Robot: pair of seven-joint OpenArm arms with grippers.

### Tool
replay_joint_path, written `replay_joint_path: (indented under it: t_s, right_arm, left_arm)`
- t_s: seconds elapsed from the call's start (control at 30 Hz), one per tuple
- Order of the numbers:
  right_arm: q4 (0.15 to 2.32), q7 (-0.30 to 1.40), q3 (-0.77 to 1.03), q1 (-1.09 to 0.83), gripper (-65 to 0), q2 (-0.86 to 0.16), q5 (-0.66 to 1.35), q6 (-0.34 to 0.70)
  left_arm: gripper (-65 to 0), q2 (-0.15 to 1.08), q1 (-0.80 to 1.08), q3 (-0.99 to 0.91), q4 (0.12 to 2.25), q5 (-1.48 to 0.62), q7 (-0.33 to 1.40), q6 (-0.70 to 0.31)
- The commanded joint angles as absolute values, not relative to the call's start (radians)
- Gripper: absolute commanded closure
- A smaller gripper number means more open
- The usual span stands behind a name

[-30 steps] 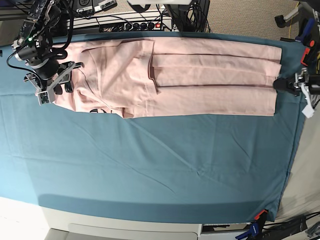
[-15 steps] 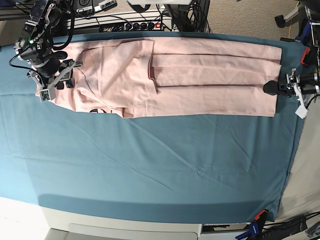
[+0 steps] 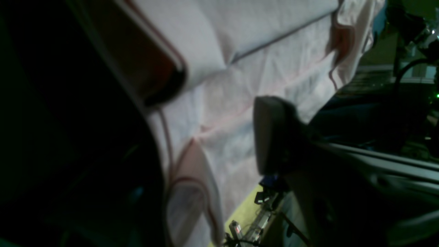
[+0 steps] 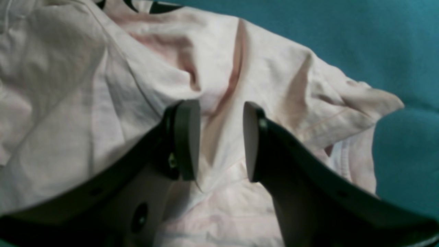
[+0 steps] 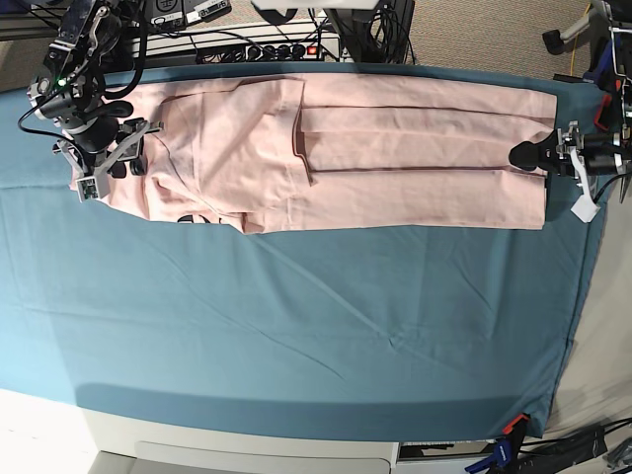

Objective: Fold the T-shirt properly
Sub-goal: 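Move the left gripper to the opposite end of the strip and grasp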

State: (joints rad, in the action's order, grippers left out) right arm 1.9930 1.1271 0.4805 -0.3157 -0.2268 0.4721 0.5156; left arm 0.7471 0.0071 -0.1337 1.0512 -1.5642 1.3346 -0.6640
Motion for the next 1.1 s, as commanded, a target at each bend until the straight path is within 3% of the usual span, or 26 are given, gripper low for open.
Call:
replay_joint_path:
  t_s: [0.0, 0.53, 0.87, 1.07]
  right_arm:
    - [2.005, 1.102, 0.485, -0.310, -21.7, -0.238, 0.485, 0.511]
    - [2.005, 1.098, 0.485, -0.310, -21.7, -0.218, 0.485, 0.511]
    - [2.005, 1.081, 0.485, -0.310, -21.7, -0.158, 0.485, 0.511]
    - [2.005, 1.079, 0.485, -0.310, -21.7, -0.158, 0.485, 0.511]
  left_arm:
    - [-34.7, 0.757, 0.017, -0.126, 1.050, -1.484, 1.396, -0.655]
    - [-34.6, 0.664, 0.010, -0.133, 1.049, -1.484, 1.367, -0.682]
    - [-34.5, 0.655, 0.000, -0.307, 1.049, -1.470, 1.259, -0.681]
    - [-31.5, 0.654, 0.001, -0.312, 1.049, -1.468, 1.259, -0.678]
